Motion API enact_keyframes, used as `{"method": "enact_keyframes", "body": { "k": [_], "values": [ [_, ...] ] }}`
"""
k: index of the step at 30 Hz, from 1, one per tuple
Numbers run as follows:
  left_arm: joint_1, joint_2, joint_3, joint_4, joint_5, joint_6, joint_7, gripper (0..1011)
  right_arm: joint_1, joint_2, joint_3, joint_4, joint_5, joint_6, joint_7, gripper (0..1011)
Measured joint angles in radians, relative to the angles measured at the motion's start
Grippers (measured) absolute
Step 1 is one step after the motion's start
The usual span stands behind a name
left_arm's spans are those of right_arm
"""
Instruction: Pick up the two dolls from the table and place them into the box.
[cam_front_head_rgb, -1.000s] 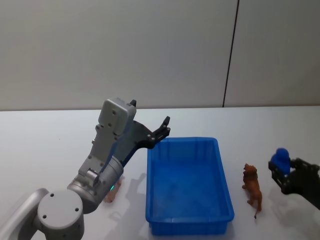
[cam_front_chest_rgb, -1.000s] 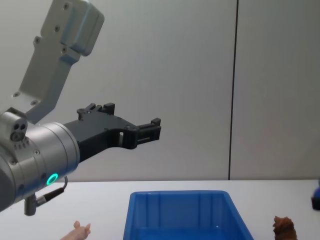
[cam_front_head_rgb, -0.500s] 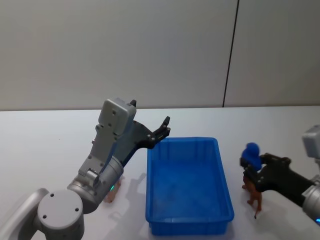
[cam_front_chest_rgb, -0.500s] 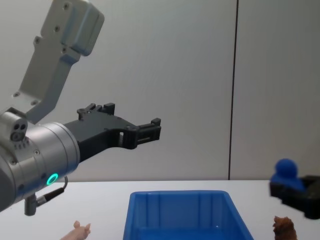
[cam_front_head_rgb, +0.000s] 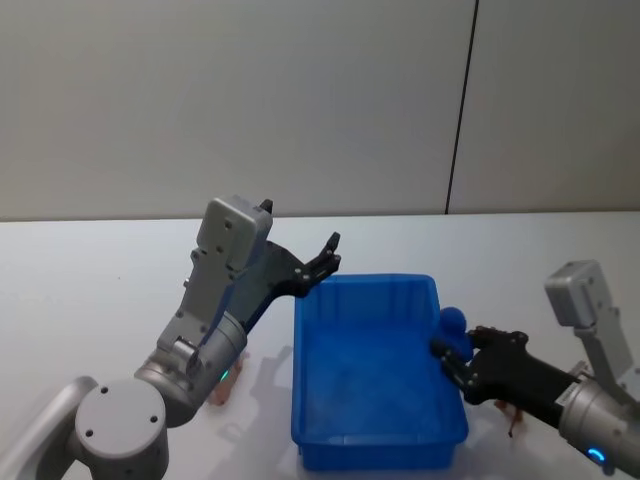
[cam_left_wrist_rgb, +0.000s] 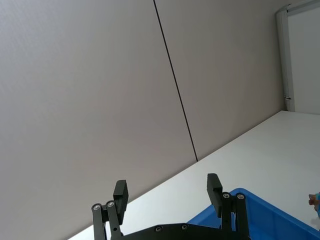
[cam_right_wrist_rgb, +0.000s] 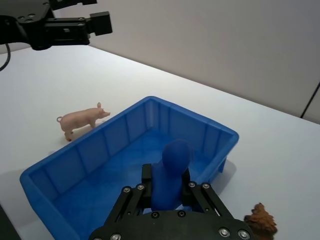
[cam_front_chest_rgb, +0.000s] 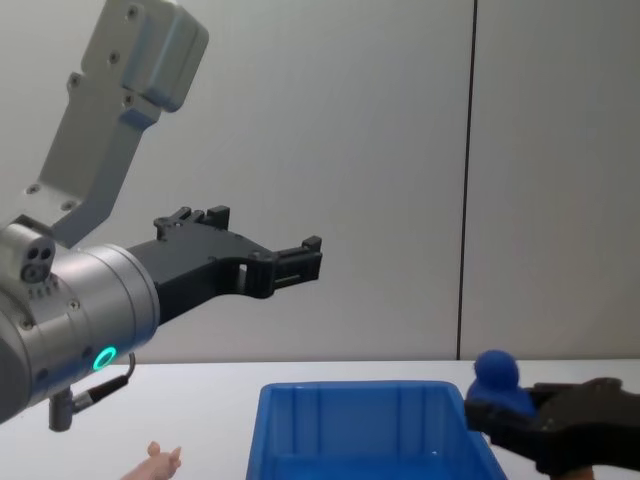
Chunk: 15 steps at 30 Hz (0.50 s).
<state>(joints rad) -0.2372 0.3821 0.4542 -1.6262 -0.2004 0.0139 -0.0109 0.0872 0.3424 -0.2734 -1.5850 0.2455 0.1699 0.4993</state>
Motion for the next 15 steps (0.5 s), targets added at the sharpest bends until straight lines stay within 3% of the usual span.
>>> {"method": "enact_keyframes", "body": {
  "k": [4, 15],
  "values": [
    [0.0, 0.0, 0.0, 0.0, 0.0, 0.0, 0.0, 1001, 0.005, -0.009, -0.01, 0.003, -0.006, 0.004, 0.008, 348],
    [0.0, 0.0, 0.0, 0.0, 0.0, 0.0, 0.0, 1001, 0.012, -0.025, -0.029, 0.008, -0.013, -0.001, 0.015, 698]
  ]
}}
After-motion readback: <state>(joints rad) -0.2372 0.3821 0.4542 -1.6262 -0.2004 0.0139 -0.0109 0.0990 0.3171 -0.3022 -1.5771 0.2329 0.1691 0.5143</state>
